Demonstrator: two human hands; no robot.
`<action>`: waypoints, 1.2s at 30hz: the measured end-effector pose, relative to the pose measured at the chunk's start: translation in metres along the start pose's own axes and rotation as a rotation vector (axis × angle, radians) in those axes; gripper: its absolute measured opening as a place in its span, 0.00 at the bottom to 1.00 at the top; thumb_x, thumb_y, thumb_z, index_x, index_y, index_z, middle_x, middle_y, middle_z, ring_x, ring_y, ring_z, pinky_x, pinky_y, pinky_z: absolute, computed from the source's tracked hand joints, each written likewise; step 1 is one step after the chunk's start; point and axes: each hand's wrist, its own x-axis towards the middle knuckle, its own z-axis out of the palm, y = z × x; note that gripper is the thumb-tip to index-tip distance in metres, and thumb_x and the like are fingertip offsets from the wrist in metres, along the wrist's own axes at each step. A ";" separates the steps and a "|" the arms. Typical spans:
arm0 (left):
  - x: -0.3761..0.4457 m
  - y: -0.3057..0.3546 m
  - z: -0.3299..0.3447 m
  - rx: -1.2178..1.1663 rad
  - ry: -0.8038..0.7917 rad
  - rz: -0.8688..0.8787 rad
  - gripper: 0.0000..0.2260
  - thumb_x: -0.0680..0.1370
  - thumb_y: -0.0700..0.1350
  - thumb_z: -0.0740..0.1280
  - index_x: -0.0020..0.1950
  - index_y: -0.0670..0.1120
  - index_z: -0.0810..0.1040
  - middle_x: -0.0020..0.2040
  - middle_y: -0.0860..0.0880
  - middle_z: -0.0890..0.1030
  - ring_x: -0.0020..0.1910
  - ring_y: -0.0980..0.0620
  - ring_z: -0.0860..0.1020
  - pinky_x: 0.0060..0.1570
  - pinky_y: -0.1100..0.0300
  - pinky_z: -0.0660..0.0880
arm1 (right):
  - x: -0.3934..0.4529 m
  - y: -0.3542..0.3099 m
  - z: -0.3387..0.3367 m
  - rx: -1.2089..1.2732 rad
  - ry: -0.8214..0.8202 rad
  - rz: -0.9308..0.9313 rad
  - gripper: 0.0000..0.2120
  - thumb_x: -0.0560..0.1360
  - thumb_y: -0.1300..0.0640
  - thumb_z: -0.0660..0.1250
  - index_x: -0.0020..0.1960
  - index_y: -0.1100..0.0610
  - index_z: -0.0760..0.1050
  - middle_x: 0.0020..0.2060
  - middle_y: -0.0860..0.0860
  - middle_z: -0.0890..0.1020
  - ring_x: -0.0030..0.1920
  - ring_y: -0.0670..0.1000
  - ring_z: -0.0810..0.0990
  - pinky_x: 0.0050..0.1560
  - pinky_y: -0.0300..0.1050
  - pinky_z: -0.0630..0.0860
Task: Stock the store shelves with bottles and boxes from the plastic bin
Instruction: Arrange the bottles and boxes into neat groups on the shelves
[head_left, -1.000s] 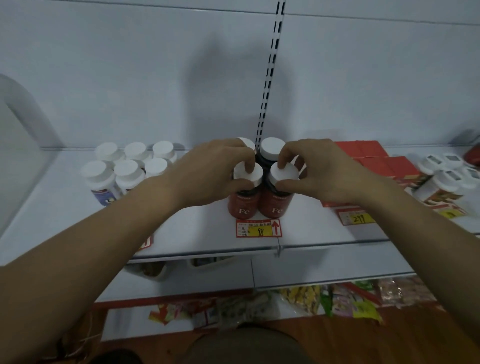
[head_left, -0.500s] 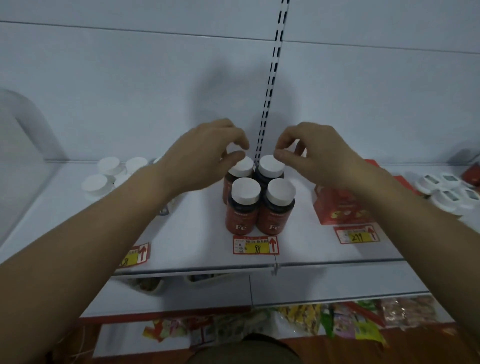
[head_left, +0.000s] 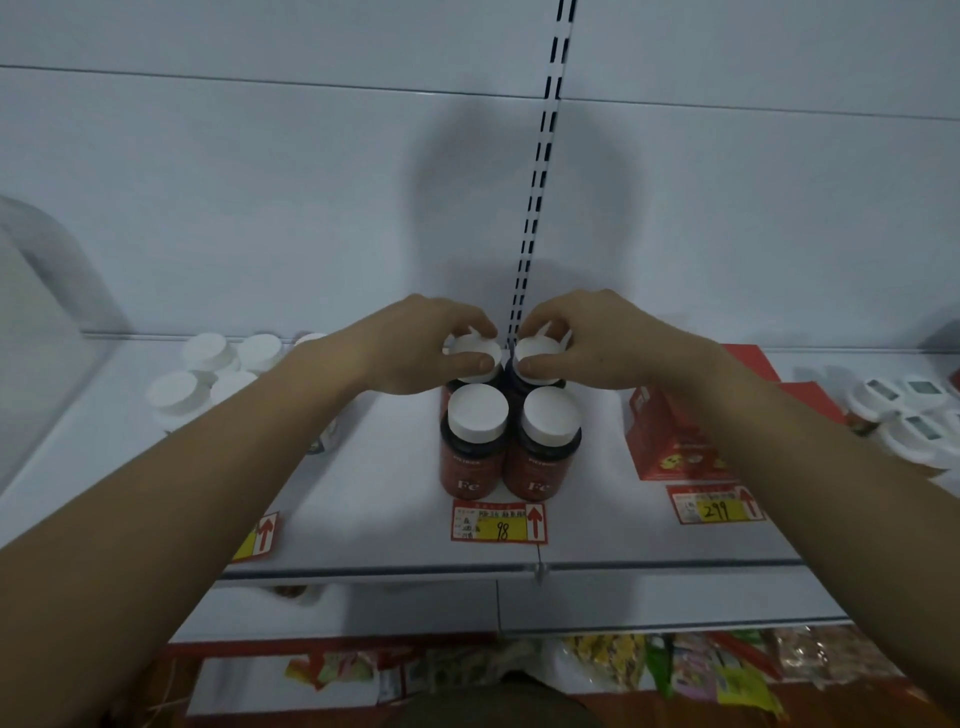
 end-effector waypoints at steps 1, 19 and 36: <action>-0.001 0.001 0.001 0.002 0.000 -0.006 0.20 0.80 0.58 0.65 0.71 0.55 0.74 0.65 0.51 0.79 0.39 0.67 0.72 0.47 0.62 0.67 | -0.001 0.001 0.001 0.004 0.000 0.000 0.20 0.74 0.41 0.72 0.62 0.48 0.79 0.52 0.46 0.81 0.44 0.43 0.77 0.49 0.41 0.74; -0.064 0.007 0.051 -0.468 -0.118 -0.113 0.56 0.62 0.58 0.83 0.79 0.61 0.49 0.71 0.67 0.70 0.59 0.65 0.77 0.57 0.66 0.74 | -0.059 0.018 0.042 0.408 -0.190 0.060 0.58 0.56 0.43 0.86 0.76 0.39 0.54 0.66 0.36 0.75 0.56 0.39 0.79 0.59 0.43 0.77; -0.058 0.013 0.080 -0.502 0.029 -0.290 0.52 0.64 0.53 0.83 0.78 0.59 0.53 0.65 0.63 0.75 0.61 0.59 0.77 0.57 0.64 0.73 | -0.051 0.021 0.064 0.380 -0.132 0.147 0.52 0.59 0.50 0.85 0.74 0.49 0.59 0.64 0.45 0.78 0.61 0.50 0.78 0.61 0.50 0.77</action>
